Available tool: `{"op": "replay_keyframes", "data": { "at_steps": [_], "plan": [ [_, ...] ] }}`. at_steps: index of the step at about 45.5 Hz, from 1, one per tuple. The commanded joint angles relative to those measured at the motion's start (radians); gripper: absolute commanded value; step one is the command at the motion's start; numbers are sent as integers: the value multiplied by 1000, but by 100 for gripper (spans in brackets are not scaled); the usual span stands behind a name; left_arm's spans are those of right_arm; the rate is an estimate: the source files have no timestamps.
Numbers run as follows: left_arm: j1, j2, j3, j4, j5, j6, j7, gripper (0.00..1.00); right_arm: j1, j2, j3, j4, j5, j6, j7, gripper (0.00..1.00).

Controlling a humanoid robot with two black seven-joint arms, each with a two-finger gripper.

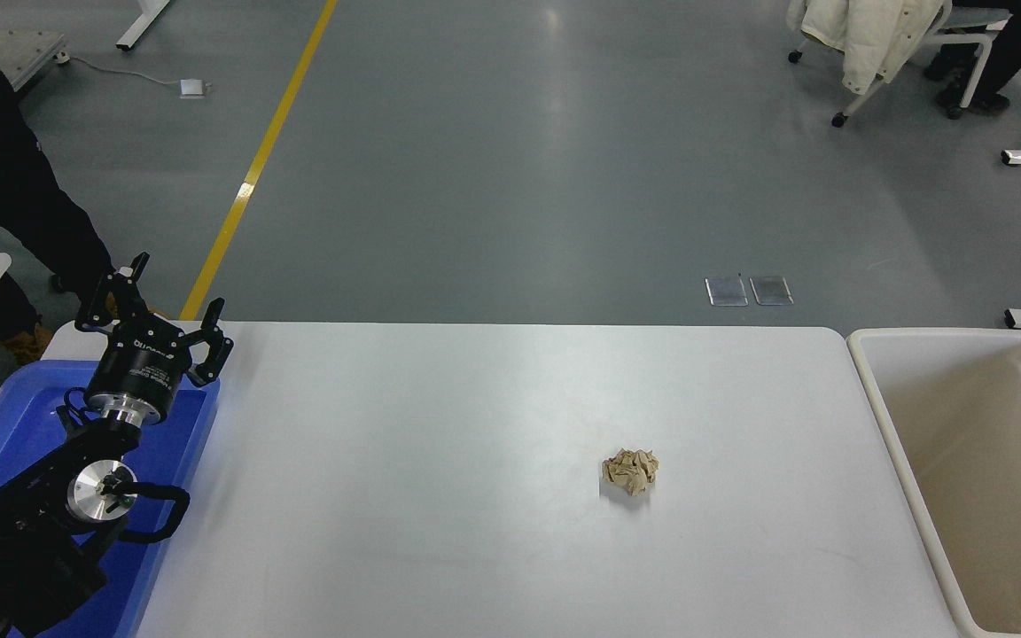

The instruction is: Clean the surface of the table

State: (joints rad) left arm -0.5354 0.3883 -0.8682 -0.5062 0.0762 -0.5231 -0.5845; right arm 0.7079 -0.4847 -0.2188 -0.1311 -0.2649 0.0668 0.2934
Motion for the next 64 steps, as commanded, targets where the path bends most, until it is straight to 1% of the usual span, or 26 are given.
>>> {"op": "replay_keyframes", "data": {
  "at_steps": [1,10,26,29,32,33,37,39,40,41,49,64],
  "plan": [
    [0,0,0,0,0,0,0,100,-76,55,-4,1,-4,-28,0,0],
    [0,0,0,0,0,0,0,100,-117,77,-11,4,-10,-33,0,0],
    [0,0,0,0,-1,0,0,100,-120,78,-13,5,-8,-35,0,0],
    [0,1,0,0,-1,0,0,100,-120,78,-11,5,-8,-36,0,2],
    [0,1,0,0,-1,0,0,100,-120,78,-11,5,-8,-42,0,14],
    [0,0,0,0,-1,0,0,100,-120,80,-11,5,-8,-47,0,24],
    [0,0,0,0,-1,0,0,100,-120,78,-5,5,-7,-50,-2,61],
    [0,0,0,0,-1,0,0,100,-119,78,-4,5,-7,-50,-2,84],
    [0,1,0,0,-1,0,0,100,-119,78,-1,5,-5,-50,-2,94],
    [0,0,0,0,-1,2,0,100,-116,78,4,5,-4,-50,-2,99],
    [0,1,0,0,-1,0,0,100,-96,72,7,8,4,-45,0,99],
    [0,1,0,0,1,0,0,100,53,54,21,67,9,-44,4,99]
  ]
}}
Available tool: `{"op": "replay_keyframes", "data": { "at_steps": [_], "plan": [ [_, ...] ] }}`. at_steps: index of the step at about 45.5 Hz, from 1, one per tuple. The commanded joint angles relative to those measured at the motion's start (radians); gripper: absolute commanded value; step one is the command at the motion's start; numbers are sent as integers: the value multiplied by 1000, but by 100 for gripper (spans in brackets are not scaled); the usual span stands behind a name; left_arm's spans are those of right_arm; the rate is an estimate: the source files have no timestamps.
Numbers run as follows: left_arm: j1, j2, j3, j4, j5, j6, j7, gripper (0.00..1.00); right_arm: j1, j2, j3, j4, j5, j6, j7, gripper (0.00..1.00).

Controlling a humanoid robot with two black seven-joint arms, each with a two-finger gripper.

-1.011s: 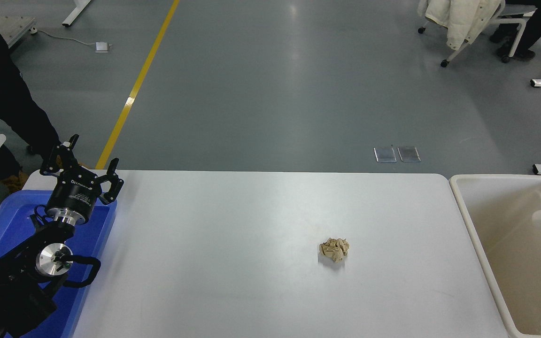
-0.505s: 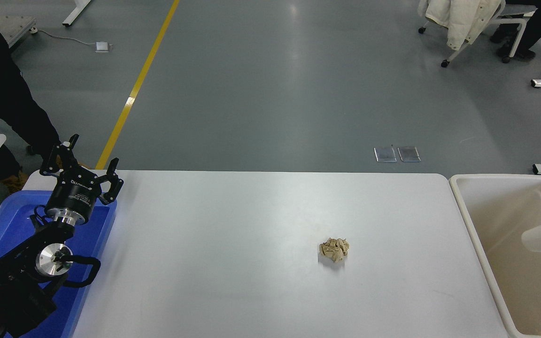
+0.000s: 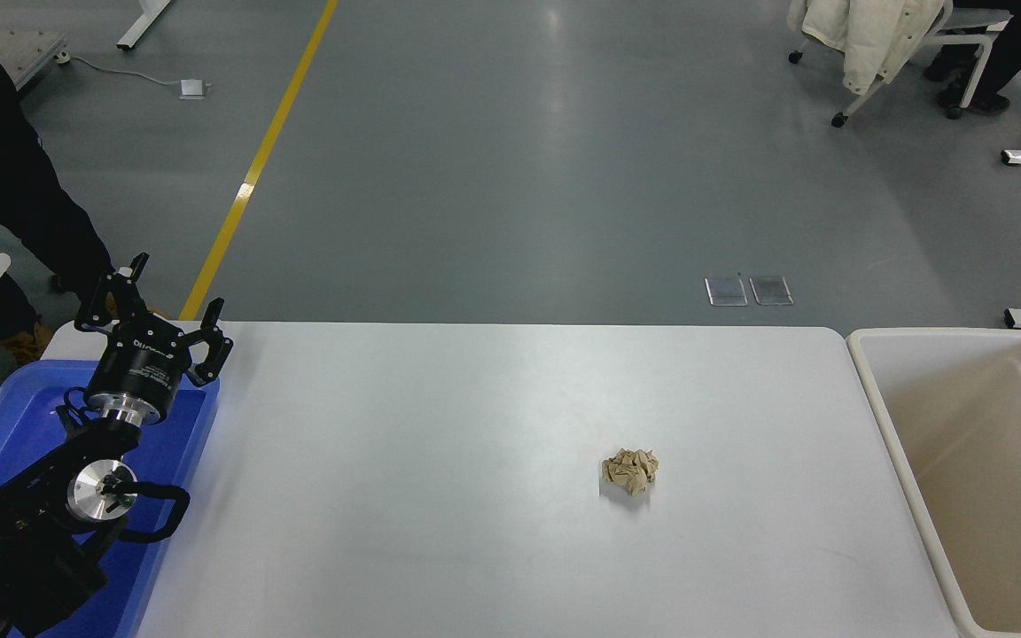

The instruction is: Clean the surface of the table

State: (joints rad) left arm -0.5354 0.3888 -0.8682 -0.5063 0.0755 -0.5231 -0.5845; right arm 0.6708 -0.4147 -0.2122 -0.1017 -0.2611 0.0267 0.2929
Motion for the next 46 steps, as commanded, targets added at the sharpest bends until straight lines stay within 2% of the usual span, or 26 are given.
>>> {"op": "replay_keyframes", "data": {
  "at_steps": [1,21,29,34,40,46],
  "plan": [
    [0,-1,0,0,0,0,0,100,102,-22,22,39,5,-5,5,99],
    [0,-1,0,0,0,0,0,100,355,-65,385,83,6,9,11,99],
    [0,-1,0,0,0,2,0,100,424,-148,559,285,6,6,12,99],
    [0,-1,0,0,0,0,0,100,440,-199,795,462,6,10,12,99],
    [0,-1,0,0,1,0,0,100,399,-208,1043,646,6,30,12,99],
    [0,-1,0,0,1,0,0,100,314,-199,1136,755,6,75,12,99]
  ]
}}
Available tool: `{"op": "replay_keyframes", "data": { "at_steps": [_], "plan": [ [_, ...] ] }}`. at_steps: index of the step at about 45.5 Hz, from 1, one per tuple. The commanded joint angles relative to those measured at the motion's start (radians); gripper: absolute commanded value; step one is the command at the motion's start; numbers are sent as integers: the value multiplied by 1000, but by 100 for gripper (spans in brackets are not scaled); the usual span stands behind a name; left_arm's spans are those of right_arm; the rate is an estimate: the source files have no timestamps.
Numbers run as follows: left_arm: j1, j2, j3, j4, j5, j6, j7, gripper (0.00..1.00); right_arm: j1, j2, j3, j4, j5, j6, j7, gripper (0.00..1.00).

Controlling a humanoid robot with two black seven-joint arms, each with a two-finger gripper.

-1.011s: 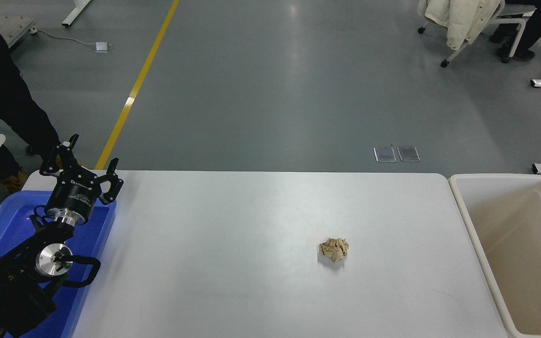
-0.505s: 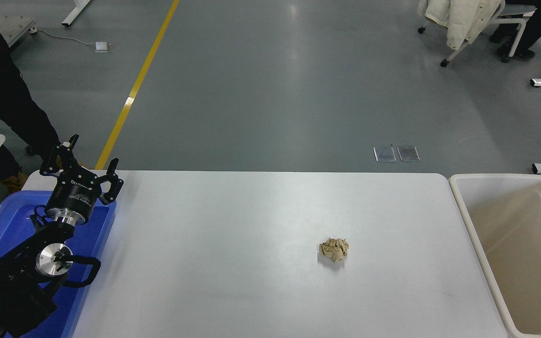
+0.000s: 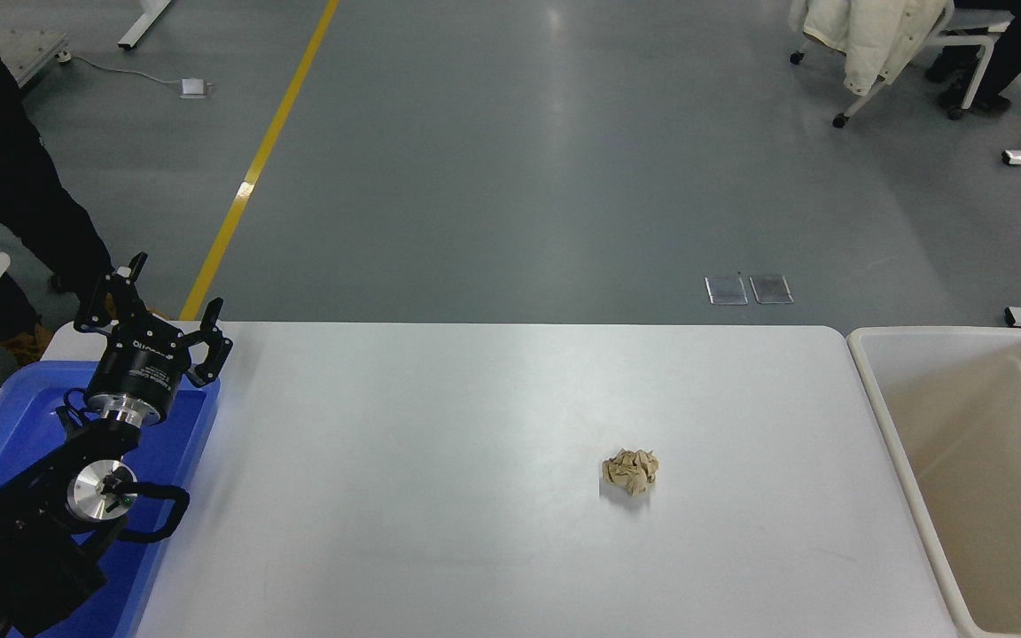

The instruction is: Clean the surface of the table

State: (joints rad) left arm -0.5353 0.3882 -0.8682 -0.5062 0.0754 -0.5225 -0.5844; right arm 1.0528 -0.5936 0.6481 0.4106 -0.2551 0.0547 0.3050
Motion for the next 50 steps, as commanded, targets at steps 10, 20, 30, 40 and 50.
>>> {"op": "replay_keyframes", "data": {
  "at_steps": [10,20,30,40,50],
  "plan": [
    [0,0,0,0,0,-1,0,100,-226,41,346,274,2,99,17,99],
    [0,0,0,0,0,-1,0,100,-398,118,352,274,2,120,140,99],
    [0,0,0,0,1,-1,0,100,-499,149,337,271,2,128,201,99],
    [0,1,0,0,0,-1,0,100,-536,175,337,266,2,128,201,99],
    [0,0,0,0,0,-1,0,100,-534,172,332,266,2,126,201,99]
  ]
}}
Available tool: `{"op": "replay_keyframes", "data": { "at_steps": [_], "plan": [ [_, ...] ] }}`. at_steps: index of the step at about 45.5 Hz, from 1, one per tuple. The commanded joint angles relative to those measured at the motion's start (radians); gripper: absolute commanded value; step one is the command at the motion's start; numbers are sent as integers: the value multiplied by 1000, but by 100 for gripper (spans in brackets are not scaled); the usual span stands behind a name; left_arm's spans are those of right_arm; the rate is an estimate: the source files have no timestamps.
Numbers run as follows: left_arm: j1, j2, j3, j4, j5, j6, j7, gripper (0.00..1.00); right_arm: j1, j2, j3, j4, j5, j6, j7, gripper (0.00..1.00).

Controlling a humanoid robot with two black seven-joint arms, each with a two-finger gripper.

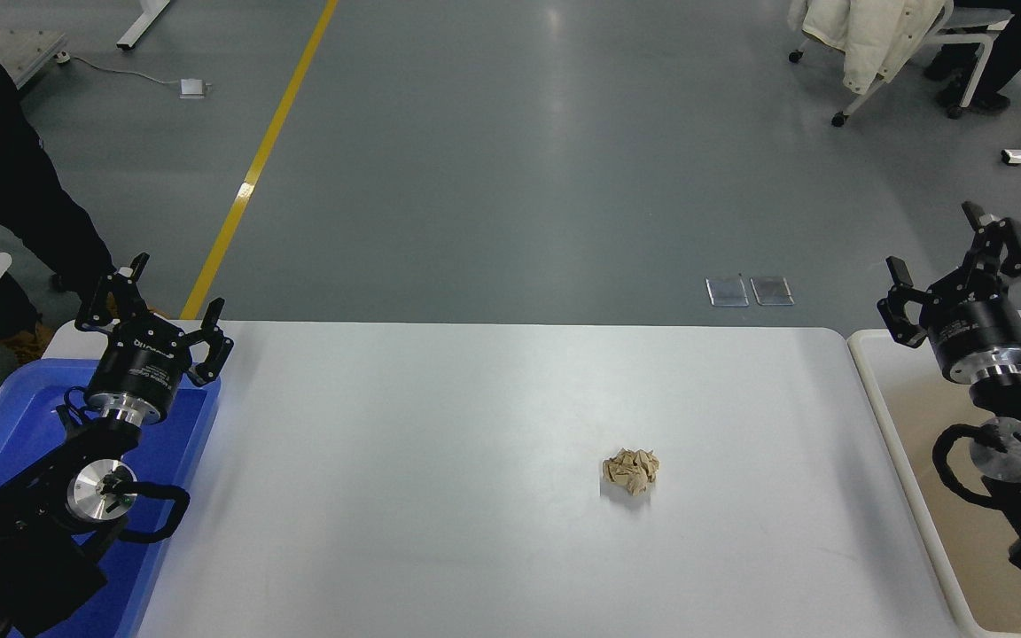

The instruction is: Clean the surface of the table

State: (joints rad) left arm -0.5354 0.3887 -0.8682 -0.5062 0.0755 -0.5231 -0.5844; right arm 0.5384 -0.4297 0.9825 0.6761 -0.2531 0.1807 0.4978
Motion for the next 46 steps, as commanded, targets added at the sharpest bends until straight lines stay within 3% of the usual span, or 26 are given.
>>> {"op": "replay_keyframes", "data": {
  "at_steps": [1,30,36,46],
  "plan": [
    [0,1,0,0,1,0,0,100,-17,8,-4,0,0,2,8,99],
    [0,-1,0,0,0,1,0,100,236,-161,-337,-43,0,-12,8,99],
    [0,1,0,0,0,1,0,100,340,-184,-554,-38,-3,-1,8,99],
    [0,-1,0,0,1,1,0,100,649,-210,-1036,-21,-93,3,8,99]
  ]
}}
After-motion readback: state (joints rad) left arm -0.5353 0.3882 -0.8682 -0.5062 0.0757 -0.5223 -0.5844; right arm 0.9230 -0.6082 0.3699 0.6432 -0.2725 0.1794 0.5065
